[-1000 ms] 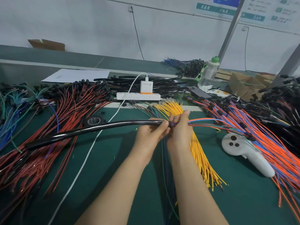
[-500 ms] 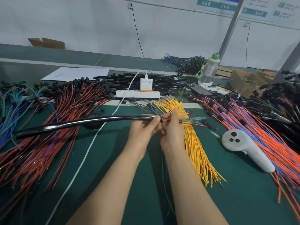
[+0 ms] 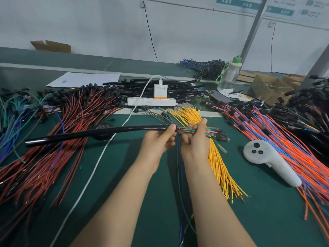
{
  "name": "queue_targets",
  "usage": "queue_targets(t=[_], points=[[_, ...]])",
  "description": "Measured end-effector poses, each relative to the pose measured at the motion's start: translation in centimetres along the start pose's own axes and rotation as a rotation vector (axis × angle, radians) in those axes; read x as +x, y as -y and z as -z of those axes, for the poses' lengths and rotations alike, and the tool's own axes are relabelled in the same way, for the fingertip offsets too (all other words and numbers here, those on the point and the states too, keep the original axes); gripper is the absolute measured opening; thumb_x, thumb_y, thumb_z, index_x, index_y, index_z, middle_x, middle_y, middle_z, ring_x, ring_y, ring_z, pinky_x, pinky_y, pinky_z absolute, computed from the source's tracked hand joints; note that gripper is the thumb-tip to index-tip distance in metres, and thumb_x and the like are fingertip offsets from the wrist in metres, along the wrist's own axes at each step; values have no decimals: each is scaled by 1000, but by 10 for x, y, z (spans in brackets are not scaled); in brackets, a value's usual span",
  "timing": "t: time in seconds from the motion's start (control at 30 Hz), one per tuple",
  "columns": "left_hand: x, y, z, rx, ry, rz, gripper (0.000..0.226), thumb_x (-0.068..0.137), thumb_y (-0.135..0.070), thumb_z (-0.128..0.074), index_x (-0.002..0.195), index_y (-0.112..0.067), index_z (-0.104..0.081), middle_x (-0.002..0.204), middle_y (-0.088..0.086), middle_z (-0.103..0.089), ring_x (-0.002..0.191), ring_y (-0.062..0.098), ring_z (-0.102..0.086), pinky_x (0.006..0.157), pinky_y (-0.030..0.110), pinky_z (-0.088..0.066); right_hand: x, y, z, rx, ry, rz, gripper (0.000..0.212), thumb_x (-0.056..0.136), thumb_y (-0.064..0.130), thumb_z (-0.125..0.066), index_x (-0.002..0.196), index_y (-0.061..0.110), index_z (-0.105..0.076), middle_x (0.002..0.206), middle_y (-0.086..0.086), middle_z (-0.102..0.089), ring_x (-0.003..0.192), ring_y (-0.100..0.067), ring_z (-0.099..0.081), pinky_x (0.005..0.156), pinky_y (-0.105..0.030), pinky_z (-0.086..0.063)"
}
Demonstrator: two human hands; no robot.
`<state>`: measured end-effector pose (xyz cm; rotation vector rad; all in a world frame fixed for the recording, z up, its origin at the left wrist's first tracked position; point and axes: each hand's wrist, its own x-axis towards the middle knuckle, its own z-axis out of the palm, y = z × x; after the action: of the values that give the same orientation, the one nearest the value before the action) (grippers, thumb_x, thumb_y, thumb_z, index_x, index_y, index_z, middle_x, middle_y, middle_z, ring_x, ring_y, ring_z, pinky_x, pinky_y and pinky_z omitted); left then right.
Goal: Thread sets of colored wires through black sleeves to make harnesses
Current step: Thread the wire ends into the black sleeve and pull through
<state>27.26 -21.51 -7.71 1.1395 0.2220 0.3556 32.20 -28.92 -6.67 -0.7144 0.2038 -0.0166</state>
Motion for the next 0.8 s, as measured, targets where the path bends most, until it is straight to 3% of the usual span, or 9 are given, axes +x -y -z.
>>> queue_targets(t=[0.07,0.2,0.3,0.4,0.53,0.6,0.7,0.8], points=[[0,-5,3,-92,43,14,9,91,-10,-58,90,-13,-67,68,-6,-61,59,3,-53,55,13,-48,0,2,0,56,7,-47,41,102,30,-42,66,10,-42,67,-6,-45,30,-5,-30,31,-15,-22],[3,-15,16,-407,171,-12,19,93,-3,-48,105,-10,-61,92,-2,-72,73,6,-66,66,12,-52,-1,4,2,196,1,-166,39,102,30,-43,68,11,-42,66,-4,-41,29,-3,-27,30,-12,-23],[4,-13,18,-314,193,-69,17,97,-6,-42,100,-6,-60,92,-1,-73,78,7,-67,69,12,-52,-4,3,-2,165,-12,-158,40,102,30,-43,67,10,-42,63,-3,-41,28,-4,-28,30,-13,-23],[2,-4,7,-155,169,-99,22,99,-9,-41,92,-5,-62,89,0,-72,74,5,-66,69,13,-52,-7,-8,-6,-74,-51,11,42,101,31,-44,65,10,-46,58,-5,-52,30,-6,-37,33,-16,-29],[-1,0,0,-144,176,-117,28,99,-10,-41,89,-4,-66,92,6,-73,77,6,-66,71,14,-52,-11,-17,-6,-230,-20,33,42,98,41,-47,68,13,-55,72,-8,-64,57,-14,-58,50,-21,-46],[-1,-3,1,-188,143,-125,27,100,-9,-41,89,-2,-66,91,7,-73,80,6,-67,72,14,-52,-13,-16,-6,-235,18,-7,37,97,43,-50,72,18,-60,74,-2,-62,62,-14,-56,55,-22,-46],[3,-6,5,-309,11,-88,23,98,-8,-45,85,-3,-63,82,4,-74,74,6,-69,67,12,-52,-10,-7,-4,50,73,-145,23,94,43,-55,87,23,-65,61,6,-49,43,-6,-34,38,-16,-26],[4,-7,6,-304,3,-71,21,97,-8,-46,85,-3,-62,82,3,-74,72,6,-68,66,13,-52,-3,5,2,278,73,-228,26,95,37,-55,77,19,-53,59,4,-43,36,-6,-26,34,-16,-19]])
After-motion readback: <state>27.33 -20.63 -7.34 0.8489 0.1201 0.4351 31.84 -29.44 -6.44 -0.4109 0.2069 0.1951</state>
